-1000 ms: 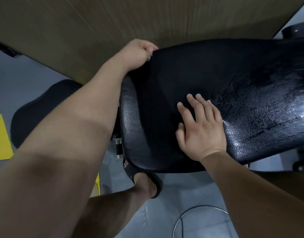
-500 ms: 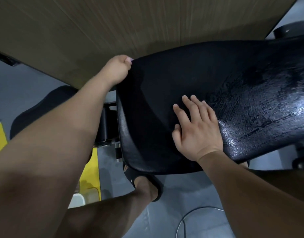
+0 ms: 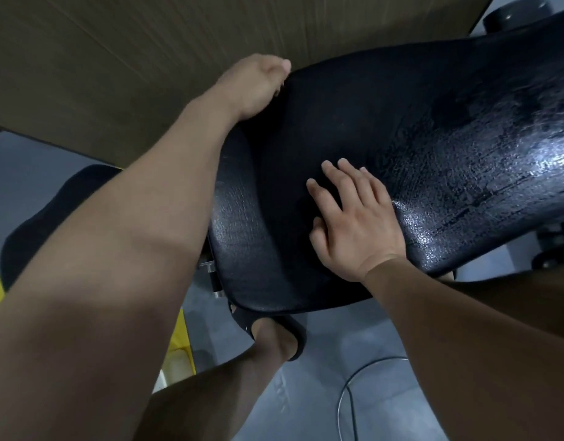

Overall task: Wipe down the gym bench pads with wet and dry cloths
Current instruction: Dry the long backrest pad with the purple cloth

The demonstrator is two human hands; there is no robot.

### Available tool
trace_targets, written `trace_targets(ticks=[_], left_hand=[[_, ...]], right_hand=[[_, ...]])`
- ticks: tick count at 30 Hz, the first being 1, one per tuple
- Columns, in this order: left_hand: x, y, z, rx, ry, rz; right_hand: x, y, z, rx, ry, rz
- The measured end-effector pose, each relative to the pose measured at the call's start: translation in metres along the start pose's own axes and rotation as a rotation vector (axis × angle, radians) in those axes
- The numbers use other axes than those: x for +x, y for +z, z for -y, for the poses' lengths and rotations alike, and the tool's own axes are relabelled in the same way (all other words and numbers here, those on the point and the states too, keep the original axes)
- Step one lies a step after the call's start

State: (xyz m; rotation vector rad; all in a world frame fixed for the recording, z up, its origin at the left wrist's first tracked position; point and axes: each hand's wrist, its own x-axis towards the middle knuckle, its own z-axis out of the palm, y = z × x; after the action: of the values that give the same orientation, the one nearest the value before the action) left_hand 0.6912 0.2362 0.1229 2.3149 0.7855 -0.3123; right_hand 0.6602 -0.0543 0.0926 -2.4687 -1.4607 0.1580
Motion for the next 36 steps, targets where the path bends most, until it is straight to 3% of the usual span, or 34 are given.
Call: trace_targets(ticks=[4, 8, 13, 20, 23, 26, 30, 36], left_hand=[[-0.019, -0.005, 0.012, 0.024, 0.119, -0.005], [-0.002, -0.006, -0.001, 0.12, 0.082, 0.048], [0.034, 0.013, -0.038, 0.063, 0.084, 0.067], [0.008, 0.023, -0.02, 0.126, 0.26, -0.041], [0.008, 0.016, -0.01, 0.107, 0.175, -0.048], [0.027, 0.014, -0.035, 0.233, 0.085, 0.006], [0.039, 0.029, -0.075, 0.288, 0.141, 0.058], [0.023, 0.018, -0.043, 0.121, 0.155, 0.032]], right_hand=[[0.0, -0.001, 0.0, 0.003, 0.012, 0.004], [0.001, -0.002, 0.0, 0.007, 0.007, 0.015], [0.002, -0.001, -0.001, 0.008, 0.006, 0.004], [0.002, -0.001, 0.0, 0.013, 0.002, -0.004], [0.002, -0.001, -0.001, 0.018, 0.0, -0.003], [0.002, -0.001, -0.001, 0.015, 0.0, 0.006], [0.002, 0.0, 0.0, 0.009, -0.001, -0.015], [0.001, 0.002, 0.0, -0.018, 0.002, -0.023]])
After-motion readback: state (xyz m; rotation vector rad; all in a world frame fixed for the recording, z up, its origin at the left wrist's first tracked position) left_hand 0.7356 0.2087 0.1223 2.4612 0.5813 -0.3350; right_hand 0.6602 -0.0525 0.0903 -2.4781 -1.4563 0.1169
